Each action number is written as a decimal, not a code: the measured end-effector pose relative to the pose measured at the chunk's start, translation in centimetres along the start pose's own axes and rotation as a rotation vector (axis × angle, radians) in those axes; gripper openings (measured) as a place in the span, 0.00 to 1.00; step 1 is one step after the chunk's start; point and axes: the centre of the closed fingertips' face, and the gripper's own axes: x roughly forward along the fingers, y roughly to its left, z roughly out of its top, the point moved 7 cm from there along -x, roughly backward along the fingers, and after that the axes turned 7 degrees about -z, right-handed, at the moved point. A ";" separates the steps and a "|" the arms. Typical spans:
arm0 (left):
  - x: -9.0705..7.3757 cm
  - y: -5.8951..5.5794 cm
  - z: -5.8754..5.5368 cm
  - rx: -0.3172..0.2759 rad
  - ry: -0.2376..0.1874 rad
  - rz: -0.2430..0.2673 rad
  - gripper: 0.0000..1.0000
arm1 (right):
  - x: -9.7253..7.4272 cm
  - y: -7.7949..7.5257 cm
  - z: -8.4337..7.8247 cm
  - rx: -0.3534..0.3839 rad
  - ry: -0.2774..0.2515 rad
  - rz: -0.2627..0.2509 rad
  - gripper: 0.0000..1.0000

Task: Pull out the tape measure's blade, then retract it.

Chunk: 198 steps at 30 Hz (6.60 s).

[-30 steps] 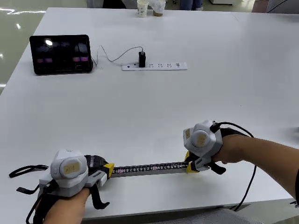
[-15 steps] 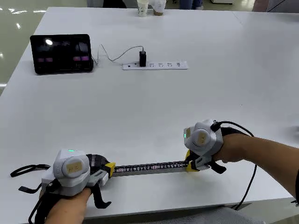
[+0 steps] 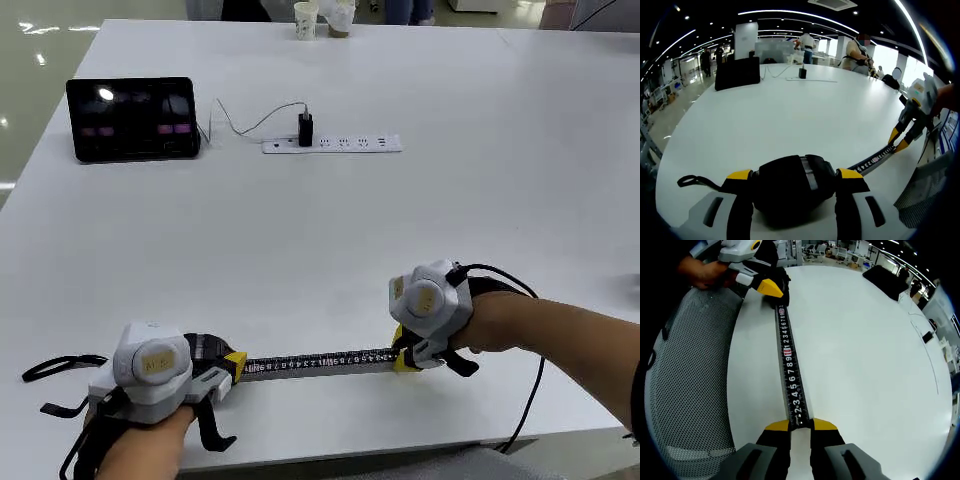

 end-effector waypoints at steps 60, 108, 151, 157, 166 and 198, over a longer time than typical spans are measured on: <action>0.2 0.0 0.1 0.025 0.003 -0.006 0.62 | 0.7 0.5 1.9 -0.049 -0.008 0.016 0.11; 0.4 -0.1 -0.1 0.032 0.008 -0.010 0.63 | 1.1 0.8 3.0 -0.037 -0.008 0.037 0.11; 0.4 0.1 -0.1 0.036 0.009 -0.009 0.63 | 1.5 1.0 4.3 -0.048 0.004 0.023 0.11; 0.4 0.1 -0.1 0.037 0.009 -0.010 0.63 | 1.6 1.3 4.5 -0.059 0.007 0.002 0.11; 0.4 0.1 -0.1 0.034 0.009 -0.019 0.62 | 1.8 1.2 4.6 -0.049 0.005 0.002 0.11; 0.3 0.1 -0.1 0.027 0.016 -0.014 0.63 | 1.8 1.1 5.0 -0.006 -0.035 0.019 0.11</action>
